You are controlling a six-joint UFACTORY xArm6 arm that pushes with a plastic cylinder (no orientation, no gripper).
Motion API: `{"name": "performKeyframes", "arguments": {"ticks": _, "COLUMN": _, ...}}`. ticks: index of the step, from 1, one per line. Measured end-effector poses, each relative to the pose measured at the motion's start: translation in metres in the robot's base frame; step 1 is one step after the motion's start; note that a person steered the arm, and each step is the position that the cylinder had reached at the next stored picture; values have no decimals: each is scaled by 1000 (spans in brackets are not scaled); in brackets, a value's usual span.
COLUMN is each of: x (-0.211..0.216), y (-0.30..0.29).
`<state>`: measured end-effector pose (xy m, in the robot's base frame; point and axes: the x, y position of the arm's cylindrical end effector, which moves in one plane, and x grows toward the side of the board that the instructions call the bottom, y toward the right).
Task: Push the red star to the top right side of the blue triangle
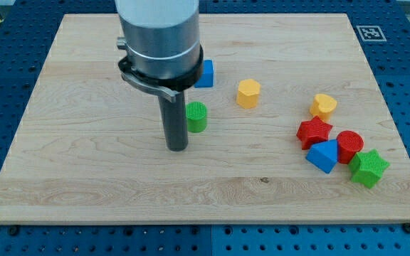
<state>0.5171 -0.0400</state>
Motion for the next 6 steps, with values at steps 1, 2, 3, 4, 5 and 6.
{"name": "performKeyframes", "arguments": {"ticks": 1, "x": 0, "y": 39}}
{"name": "performKeyframes", "arguments": {"ticks": 2, "x": 0, "y": 81}}
{"name": "performKeyframes", "arguments": {"ticks": 3, "x": 0, "y": 125}}
{"name": "performKeyframes", "arguments": {"ticks": 4, "x": 0, "y": 164}}
{"name": "performKeyframes", "arguments": {"ticks": 5, "x": -5, "y": 188}}
{"name": "performKeyframes", "arguments": {"ticks": 6, "x": -9, "y": 209}}
